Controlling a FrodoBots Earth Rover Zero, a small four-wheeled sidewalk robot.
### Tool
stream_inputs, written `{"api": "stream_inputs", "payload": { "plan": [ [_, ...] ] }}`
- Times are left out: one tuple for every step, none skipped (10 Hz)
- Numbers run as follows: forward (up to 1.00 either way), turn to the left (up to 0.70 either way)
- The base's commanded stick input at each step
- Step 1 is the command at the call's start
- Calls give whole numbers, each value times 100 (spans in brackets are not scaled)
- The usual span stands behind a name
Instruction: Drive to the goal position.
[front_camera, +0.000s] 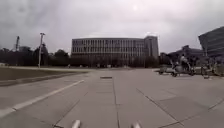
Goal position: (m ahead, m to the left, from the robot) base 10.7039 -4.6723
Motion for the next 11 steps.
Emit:
{"api": "stream_inputs", "payload": {
  "plan": [
    [85,0],
    [85,0],
    [85,0],
    [85,0],
    [85,0],
    [85,0],
    [85,0],
    [85,0],
    [85,0],
    [85,0],
    [85,0]
  ]
}}
